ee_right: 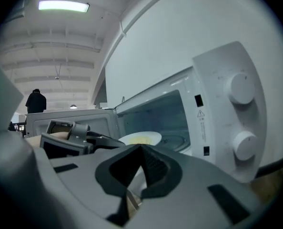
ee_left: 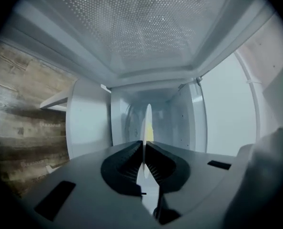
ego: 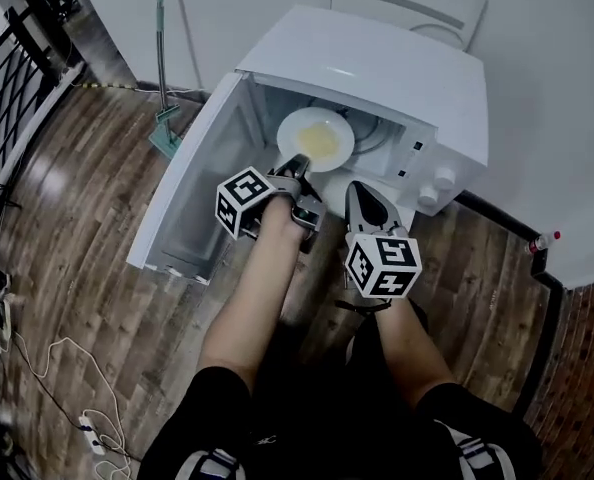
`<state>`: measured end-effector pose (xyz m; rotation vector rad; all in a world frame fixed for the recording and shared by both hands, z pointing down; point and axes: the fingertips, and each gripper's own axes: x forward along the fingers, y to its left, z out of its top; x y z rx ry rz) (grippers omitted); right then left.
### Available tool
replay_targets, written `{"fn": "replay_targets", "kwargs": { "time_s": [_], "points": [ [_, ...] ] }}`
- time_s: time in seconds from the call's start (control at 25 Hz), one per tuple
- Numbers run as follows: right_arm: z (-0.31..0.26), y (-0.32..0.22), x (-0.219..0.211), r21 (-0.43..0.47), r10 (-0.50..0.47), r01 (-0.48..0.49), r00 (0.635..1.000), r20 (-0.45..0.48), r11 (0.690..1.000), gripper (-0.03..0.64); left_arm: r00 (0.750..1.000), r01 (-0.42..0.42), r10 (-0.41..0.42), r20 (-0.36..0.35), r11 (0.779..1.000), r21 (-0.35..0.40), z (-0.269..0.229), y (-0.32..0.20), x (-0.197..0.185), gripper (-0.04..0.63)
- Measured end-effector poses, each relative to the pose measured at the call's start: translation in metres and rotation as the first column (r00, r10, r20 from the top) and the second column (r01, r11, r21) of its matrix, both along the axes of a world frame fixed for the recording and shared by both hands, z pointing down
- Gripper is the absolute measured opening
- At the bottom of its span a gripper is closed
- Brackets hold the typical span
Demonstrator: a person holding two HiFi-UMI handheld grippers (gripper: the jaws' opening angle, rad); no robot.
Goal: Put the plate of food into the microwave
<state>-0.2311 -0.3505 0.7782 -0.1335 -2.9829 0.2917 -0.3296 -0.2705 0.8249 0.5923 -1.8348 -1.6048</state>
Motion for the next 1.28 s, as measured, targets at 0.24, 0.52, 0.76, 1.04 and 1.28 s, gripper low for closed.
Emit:
{"fn": "replay_targets", "kwargs": {
  "time_s": [0.24,0.52,0.76,1.04,1.28],
  "points": [
    [-0.006,-0.012,0.007,0.008,0.027,-0.027,1.000,-0.007,1.000,0.008,0.998,-0.035,0.034,-0.058,0.999,-0.009,0.008,-0.025,-0.025,0.015],
    [0.005,-0.030,0.015,0.006,0.038,-0.038,0.999,-0.016,0.999,0.008,0.993,-0.092,0.088,-0.078,0.994,-0.055,0.011,-0.059,-0.056,0.026],
    [0.007,-0.040,0.013,0.018,0.036,-0.036,0.999,-0.010,0.999,0.008,0.985,-0.164,0.155,-0.071,0.975,-0.147,0.014,-0.078,-0.073,0.032],
    [0.010,-0.038,0.009,0.009,-0.003,0.003,1.000,-0.011,1.000,0.008,0.965,-0.180,0.253,0.070,0.833,-0.523,0.015,-0.076,-0.086,0.084],
    [0.017,-0.025,0.012,0.023,-0.036,0.037,0.999,-0.023,0.999,0.008,0.940,-0.078,0.298,0.166,0.662,-0.746,0.013,-0.068,-0.089,0.165]
  ]
}}
